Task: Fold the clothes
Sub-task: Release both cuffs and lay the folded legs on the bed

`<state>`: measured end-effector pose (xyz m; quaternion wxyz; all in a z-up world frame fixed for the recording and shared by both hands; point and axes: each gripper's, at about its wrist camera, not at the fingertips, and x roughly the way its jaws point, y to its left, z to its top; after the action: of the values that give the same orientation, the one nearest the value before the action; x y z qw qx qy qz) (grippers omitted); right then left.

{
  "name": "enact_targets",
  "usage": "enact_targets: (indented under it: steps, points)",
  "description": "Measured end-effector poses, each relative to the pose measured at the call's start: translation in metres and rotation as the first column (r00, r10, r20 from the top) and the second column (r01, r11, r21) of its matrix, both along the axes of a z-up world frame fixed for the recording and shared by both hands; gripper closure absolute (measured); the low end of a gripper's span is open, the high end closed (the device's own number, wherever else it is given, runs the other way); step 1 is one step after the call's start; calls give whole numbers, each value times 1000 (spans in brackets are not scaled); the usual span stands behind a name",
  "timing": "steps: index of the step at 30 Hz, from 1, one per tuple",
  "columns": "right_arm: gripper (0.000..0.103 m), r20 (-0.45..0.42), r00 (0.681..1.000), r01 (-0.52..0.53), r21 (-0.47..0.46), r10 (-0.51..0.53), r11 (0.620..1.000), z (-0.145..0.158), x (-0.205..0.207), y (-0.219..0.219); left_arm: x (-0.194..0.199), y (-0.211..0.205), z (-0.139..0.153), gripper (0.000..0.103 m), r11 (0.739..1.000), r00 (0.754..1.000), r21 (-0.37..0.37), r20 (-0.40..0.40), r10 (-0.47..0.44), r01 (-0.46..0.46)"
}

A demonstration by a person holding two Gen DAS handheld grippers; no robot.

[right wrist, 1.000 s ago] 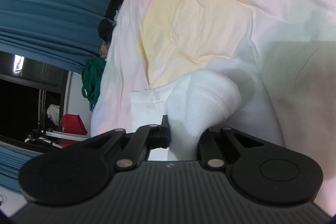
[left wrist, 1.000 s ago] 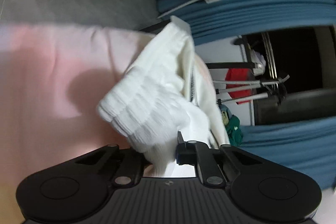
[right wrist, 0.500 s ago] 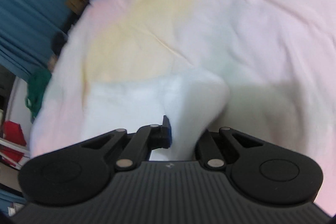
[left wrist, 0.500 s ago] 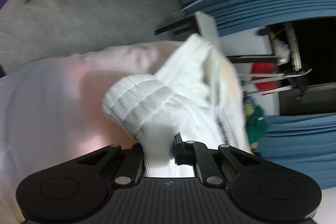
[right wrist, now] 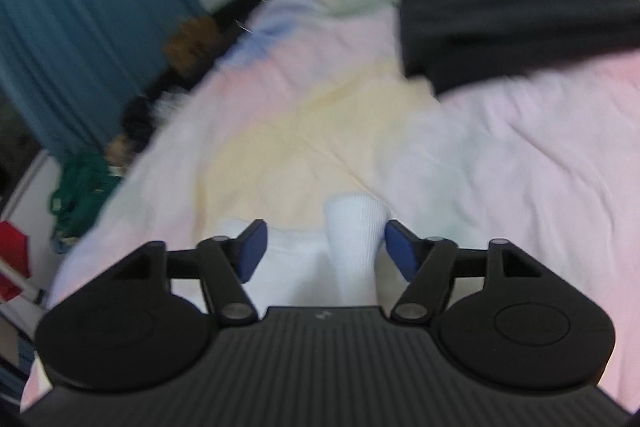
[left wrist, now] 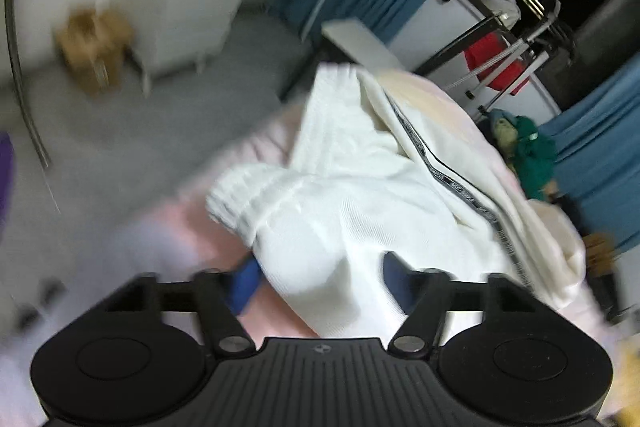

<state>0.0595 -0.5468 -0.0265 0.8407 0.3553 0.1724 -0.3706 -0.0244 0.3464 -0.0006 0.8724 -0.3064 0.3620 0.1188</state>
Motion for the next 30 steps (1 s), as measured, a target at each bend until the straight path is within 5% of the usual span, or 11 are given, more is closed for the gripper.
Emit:
enact_targets:
  steps: [5, 13, 23, 30]
  points:
    - [33, 54, 971, -226, -99, 232, 969, 28, 20, 40, -19, -27, 30, 23, 986, 996, 164, 72, -46, 34]
    - [33, 86, 826, -539, -172, 558, 825, 55, 34, 113, 8, -124, 58, 23, 932, 963, 318, 143, -229, 174]
    - [33, 64, 644, -722, -277, 762, 634, 65, 24, 185, 84, -262, 49, 23, 853, 887, 396, 165, -430, 340]
    - [33, 81, 585, -763, -282, 807, 582, 56, 28, 205, 119, -303, 8, 23, 818, 856, 437, 175, -486, 375]
